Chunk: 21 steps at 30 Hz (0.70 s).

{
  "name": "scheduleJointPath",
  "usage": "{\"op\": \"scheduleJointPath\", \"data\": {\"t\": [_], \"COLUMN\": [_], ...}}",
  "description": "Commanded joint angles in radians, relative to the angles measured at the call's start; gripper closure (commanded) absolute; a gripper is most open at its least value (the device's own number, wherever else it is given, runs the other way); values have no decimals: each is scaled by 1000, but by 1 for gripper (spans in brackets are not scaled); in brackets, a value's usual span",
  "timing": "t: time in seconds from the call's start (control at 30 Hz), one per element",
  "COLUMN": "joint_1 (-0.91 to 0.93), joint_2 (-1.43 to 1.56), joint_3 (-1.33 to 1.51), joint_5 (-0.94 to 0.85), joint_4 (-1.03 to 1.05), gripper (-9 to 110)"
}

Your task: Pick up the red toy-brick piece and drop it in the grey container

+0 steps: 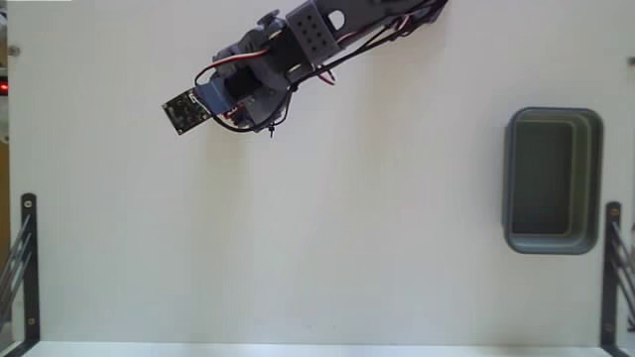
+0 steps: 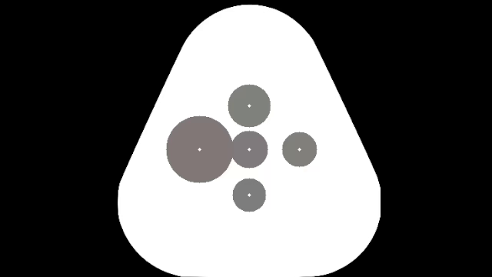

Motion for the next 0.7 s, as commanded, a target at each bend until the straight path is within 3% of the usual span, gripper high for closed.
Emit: {"op": "scheduleJointPath", "data": {"t": [0.0,0.67], "joint_1": [21,21], "joint_2": [75,60], "joint_3": [-79,-329], "joint_5": [5,5], "joint_4": [45,280], "gripper": [47,47]}}
